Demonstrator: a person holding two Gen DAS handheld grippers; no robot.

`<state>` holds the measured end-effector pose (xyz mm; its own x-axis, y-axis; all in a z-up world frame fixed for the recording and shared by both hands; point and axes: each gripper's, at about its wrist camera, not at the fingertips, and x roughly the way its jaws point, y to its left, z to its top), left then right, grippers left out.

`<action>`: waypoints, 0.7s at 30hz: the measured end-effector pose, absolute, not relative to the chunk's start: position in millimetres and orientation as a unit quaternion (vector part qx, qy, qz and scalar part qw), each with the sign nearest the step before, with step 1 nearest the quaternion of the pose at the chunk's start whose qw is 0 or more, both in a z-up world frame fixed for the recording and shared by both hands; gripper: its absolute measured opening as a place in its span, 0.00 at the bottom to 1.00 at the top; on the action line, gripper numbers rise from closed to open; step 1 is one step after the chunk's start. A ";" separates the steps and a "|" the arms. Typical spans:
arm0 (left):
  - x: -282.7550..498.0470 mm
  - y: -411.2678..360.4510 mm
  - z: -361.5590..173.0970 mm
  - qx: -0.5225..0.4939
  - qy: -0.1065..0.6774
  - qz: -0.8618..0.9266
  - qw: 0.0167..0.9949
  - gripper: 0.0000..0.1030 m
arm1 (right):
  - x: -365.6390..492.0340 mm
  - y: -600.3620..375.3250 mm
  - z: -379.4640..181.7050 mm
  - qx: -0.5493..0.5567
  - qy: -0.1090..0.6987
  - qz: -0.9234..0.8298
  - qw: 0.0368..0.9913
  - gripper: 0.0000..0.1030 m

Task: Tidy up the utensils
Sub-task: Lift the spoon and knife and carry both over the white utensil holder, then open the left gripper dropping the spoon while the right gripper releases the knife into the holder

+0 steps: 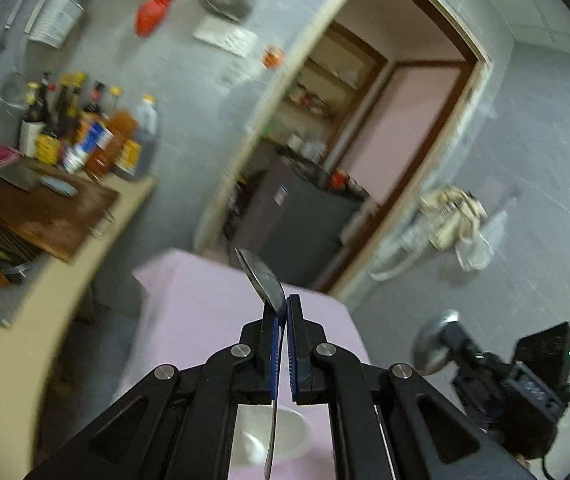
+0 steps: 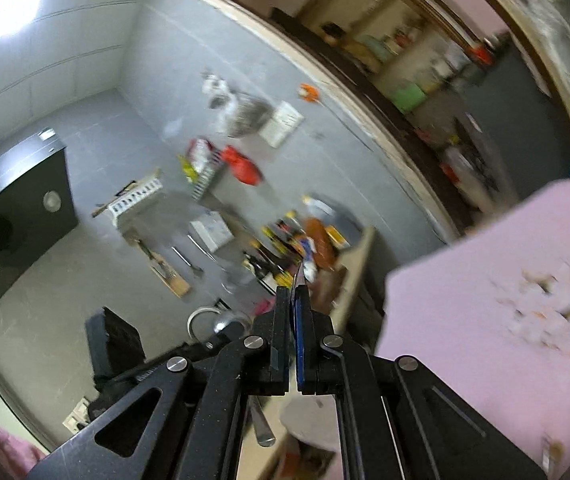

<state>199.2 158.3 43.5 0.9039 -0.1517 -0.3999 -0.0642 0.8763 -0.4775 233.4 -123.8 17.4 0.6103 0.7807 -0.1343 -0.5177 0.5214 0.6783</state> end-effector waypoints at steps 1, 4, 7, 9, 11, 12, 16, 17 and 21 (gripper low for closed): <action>201.9 170.7 42.2 -0.246 0.211 -0.012 0.946 0.04 | 233.5 -112.3 20.7 0.291 0.207 0.383 0.852 0.02; 213.4 188.6 31.3 -0.242 0.202 0.015 0.949 0.04 | 236.7 -88.1 19.9 0.264 0.198 0.379 0.865 0.02; 220.4 199.2 15.5 -0.240 0.201 0.029 0.949 0.04 | 240.5 -72.4 12.9 0.237 0.203 0.369 0.875 0.02; 227.6 201.2 4.0 -0.230 0.202 0.041 0.951 0.04 | 243.1 -66.1 5.3 0.224 0.207 0.363 0.880 0.02; 234.3 201.5 -7.8 -0.224 0.208 0.044 0.951 0.04 | 246.8 -63.5 -1.0 0.221 0.212 0.358 0.882 0.02; 236.2 199.3 -13.0 -0.220 0.208 0.045 0.952 0.04 | 248.8 -62.6 -7.1 0.221 0.216 0.354 0.883 0.02; 236.9 184.9 -32.8 -0.194 0.207 0.057 0.957 0.04 | 256.5 -61.9 -30.4 0.231 0.235 0.343 0.880 0.02; 235.3 180.9 -36.5 -0.189 0.209 0.057 0.958 0.04 | 257.6 -61.8 -34.3 0.234 0.239 0.341 0.879 0.02; 228.4 169.0 -46.5 -0.165 0.208 0.058 0.962 0.04 | 257.7 -60.8 -49.0 0.237 0.251 0.340 0.875 0.03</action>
<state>228.4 169.0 -46.5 0.9070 0.0432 -0.4188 -0.1801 0.9390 -0.2932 257.7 -60.8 -49.0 0.6439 0.7130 -0.2775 -0.4755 0.6571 0.5849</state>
